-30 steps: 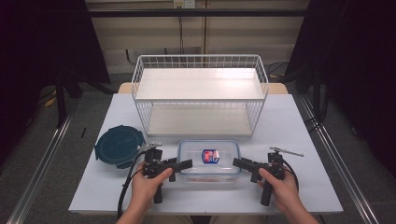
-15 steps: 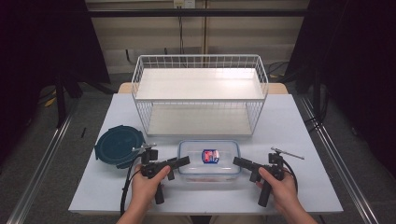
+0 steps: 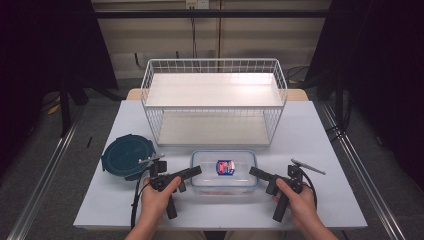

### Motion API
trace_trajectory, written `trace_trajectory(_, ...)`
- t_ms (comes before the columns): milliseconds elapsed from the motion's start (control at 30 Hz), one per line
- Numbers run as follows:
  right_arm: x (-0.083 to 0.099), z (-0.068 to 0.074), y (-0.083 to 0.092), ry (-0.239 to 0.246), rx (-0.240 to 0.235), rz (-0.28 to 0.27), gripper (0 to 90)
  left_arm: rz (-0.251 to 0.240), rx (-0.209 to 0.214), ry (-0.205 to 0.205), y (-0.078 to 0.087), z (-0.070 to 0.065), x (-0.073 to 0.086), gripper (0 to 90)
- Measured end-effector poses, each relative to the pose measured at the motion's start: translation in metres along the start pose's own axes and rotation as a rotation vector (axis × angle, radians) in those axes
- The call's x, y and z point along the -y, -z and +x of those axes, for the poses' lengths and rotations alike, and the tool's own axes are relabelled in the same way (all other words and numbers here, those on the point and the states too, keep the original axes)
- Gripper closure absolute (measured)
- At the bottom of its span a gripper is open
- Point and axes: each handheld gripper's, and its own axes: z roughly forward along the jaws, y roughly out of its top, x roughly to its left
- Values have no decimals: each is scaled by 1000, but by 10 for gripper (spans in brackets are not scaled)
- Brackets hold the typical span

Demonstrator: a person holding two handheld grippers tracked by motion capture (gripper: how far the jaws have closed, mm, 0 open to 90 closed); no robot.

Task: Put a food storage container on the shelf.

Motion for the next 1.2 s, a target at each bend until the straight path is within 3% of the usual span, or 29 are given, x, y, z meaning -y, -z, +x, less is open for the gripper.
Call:
trace_trajectory(167, 0, 0, 1, -13, 0, -1, 484, -19, -2, 6, -1, 0, 2, 410)
trace_trajectory(400, 2, -1, 2, 4, -6, 2, 473, 13, 15, 9, -4, 3, 5, 318)
trace_trajectory(533, 2, -1, 1, 4, -3, -2, 473, 5, 9, 22, -5, 1, 5, 298)
trace_trajectory(633, 3, 1, 1, -4, 10, -12, 479, -5, -23, 9, -2, -2, 4, 338)
trace_trajectory(700, 4, 1, 1, -23, 12, -28, 491, -21, -22, 18, 1, -3, 4, 410)
trace_trajectory(767, 5, 1, 1, -38, 7, -37, 499, -23, -21, 26, 1, -3, 4, 423)
trace_trajectory(833, 7, -1, 1, -81, -1, -65, 518, -35, -13, 61, 2, -2, 4, 443)
trace_trajectory(967, 7, -1, 1, -86, 4, -80, 526, -43, -7, 77, 3, -2, 4, 460)
trace_trajectory(1033, 7, 0, 3, -100, 2, -97, 546, -53, 4, 86, 5, -3, 4, 515)
trace_trajectory(1067, 5, 1, 5, -100, -17, -131, 556, -70, 9, 94, 5, -5, 3, 524)
trace_trajectory(1200, 4, 4, 6, -87, -11, -174, 560, -71, 14, 56, 5, -11, 4, 526)
